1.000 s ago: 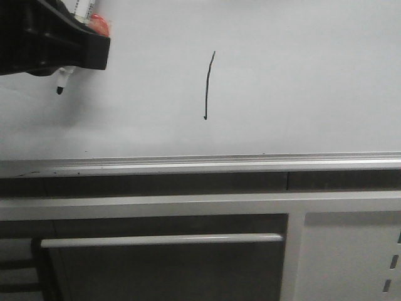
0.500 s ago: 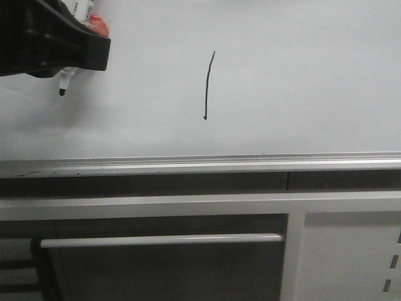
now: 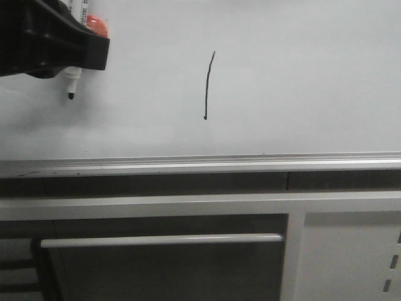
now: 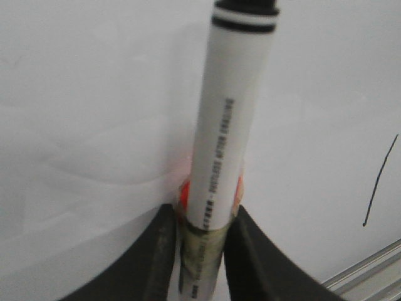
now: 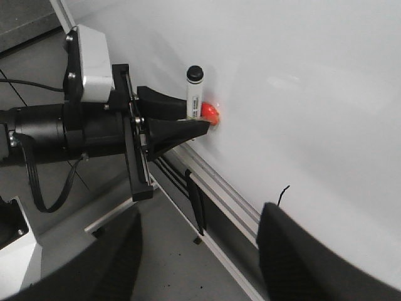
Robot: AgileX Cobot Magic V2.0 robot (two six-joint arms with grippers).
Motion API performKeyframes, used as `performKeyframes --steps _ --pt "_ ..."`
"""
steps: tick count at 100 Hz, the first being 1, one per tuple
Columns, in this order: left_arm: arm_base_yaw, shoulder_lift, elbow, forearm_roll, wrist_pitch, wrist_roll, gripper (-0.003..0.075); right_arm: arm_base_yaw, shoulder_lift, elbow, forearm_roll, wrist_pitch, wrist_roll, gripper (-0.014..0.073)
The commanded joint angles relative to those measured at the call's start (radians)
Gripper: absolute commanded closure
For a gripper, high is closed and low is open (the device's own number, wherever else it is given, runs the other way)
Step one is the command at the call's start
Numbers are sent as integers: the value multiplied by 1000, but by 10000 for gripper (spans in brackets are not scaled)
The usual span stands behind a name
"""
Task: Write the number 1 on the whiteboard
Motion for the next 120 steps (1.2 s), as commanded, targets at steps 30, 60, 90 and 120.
performKeyframes --steps 30,60,90,120 --pt "2 -16 -34 14 -127 -13 540 -4 -10 -24 19 -61 -6 228" --pt "2 -16 -34 14 -108 -13 540 -4 -10 -24 19 -61 -6 228" --pt "2 -16 -34 14 -104 -13 461 -4 -10 -24 19 -61 -6 228" --pt "2 -16 -34 11 -108 -13 384 -4 -10 -24 19 -61 -6 228"
